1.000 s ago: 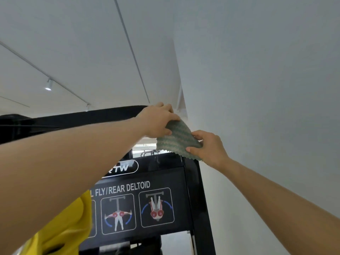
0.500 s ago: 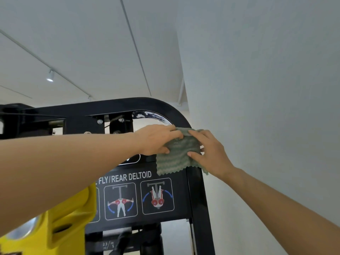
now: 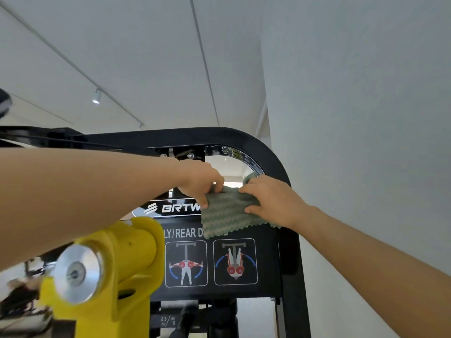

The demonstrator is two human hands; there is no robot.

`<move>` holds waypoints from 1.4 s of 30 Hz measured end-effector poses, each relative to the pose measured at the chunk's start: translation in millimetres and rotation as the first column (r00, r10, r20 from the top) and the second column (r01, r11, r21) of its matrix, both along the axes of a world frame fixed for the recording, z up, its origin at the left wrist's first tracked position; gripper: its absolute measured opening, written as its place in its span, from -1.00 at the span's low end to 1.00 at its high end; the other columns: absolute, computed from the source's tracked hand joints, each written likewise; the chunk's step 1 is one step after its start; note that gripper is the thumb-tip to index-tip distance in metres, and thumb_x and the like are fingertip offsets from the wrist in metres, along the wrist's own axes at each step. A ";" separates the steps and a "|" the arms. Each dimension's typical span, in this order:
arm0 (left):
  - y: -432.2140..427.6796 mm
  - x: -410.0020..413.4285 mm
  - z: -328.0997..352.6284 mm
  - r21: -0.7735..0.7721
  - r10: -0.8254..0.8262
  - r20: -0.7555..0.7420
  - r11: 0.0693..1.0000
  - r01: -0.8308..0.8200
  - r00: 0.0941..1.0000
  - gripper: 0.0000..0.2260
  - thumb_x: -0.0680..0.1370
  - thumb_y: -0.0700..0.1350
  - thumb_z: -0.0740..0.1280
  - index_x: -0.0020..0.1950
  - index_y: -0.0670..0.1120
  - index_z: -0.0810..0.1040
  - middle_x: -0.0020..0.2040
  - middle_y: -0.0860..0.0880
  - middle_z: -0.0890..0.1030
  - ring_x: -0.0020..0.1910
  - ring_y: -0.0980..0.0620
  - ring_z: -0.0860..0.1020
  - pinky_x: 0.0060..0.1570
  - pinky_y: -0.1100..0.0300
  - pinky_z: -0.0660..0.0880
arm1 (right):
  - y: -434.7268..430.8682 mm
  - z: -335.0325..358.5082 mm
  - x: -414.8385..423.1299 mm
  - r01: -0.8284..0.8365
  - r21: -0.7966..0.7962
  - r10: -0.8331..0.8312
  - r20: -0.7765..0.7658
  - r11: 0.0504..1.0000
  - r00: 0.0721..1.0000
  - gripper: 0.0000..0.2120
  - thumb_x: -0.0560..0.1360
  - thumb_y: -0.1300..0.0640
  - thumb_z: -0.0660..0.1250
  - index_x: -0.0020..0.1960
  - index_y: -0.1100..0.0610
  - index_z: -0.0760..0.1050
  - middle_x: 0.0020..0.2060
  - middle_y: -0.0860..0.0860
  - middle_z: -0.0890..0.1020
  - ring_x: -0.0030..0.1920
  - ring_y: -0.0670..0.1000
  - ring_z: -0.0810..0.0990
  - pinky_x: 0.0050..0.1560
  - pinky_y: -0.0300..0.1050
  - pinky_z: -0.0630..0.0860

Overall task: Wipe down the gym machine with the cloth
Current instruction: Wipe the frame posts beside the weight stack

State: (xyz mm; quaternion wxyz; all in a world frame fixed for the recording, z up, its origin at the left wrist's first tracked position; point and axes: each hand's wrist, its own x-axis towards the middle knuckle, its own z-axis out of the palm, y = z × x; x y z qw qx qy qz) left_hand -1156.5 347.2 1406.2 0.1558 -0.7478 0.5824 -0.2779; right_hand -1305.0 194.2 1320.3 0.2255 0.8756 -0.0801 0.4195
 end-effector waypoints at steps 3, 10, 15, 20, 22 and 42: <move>10.1 9.2 1.5 0.003 0.014 0.007 1.000 -0.014 1.000 -0.62 0.49 0.04 0.53 0.25 0.01 0.53 0.01 0.10 0.56 -0.06 0.05 0.45 -0.06 0.15 0.36 | 7.7 9.5 16.9 -0.031 0.094 0.035 -0.040 0.995 0.999 -0.53 0.48 -0.14 0.46 0.35 -0.07 0.53 0.20 -0.06 0.58 0.22 0.03 0.51 0.18 0.04 0.51; 35.6 37.5 1.3 -0.016 0.043 0.080 0.999 -0.042 0.996 -0.67 0.49 0.12 0.51 0.15 0.00 0.58 -0.07 0.12 0.54 -0.05 0.03 0.47 -0.14 0.16 0.35 | 23.1 9.8 53.0 -0.137 0.182 0.145 -0.030 0.974 0.989 -0.57 0.44 -0.15 0.50 0.24 -0.02 0.59 0.11 -0.04 0.60 0.13 0.04 0.54 0.15 0.08 0.51; 46.4 47.4 0.2 0.000 0.107 0.094 0.994 -0.107 0.990 -0.61 0.46 0.17 0.51 0.17 -0.02 0.60 0.03 0.08 0.63 -0.08 0.05 0.44 -0.25 0.17 0.31 | 27.5 8.9 68.0 -0.208 0.237 0.217 -0.013 0.949 0.976 -0.46 0.42 -0.13 0.53 0.35 -0.05 0.53 0.23 -0.09 0.58 0.23 0.00 0.52 0.26 0.03 0.47; 38.1 39.6 0.6 0.003 0.078 0.055 0.997 -0.078 0.995 -0.60 0.46 0.18 0.51 0.12 -0.08 0.64 -0.01 0.04 0.66 -0.10 0.03 0.50 -0.21 0.20 0.37 | 20.2 10.4 60.2 -0.196 0.225 0.214 -0.055 0.954 0.975 -0.49 0.44 -0.15 0.50 0.34 -0.04 0.54 0.20 -0.09 0.61 0.19 -0.01 0.54 0.23 0.02 0.50; 31.0 32.9 0.0 -0.019 0.043 0.021 0.999 -0.043 0.999 -0.64 0.46 0.16 0.51 0.09 -0.06 0.62 -0.09 0.09 0.59 -0.10 0.05 0.49 -0.12 0.17 0.42 | 14.7 12.7 51.8 -0.165 0.190 0.182 -0.080 0.968 0.980 -0.58 0.45 -0.17 0.48 0.25 -0.03 0.59 0.10 -0.08 0.64 0.10 0.00 0.56 0.15 0.04 0.52; -57.9 -62.0 -27.2 -0.405 -0.236 -0.325 0.910 0.090 0.916 -0.66 0.44 0.19 0.52 0.10 0.02 0.65 0.02 0.07 0.64 0.05 0.00 0.58 0.13 0.08 0.53 | -74.6 -49.5 -66.5 -0.144 -0.193 0.200 0.315 0.971 0.928 -0.73 0.37 0.40 0.54 0.05 0.25 0.68 -0.05 0.12 0.69 -0.14 0.16 0.65 -0.11 -0.02 0.65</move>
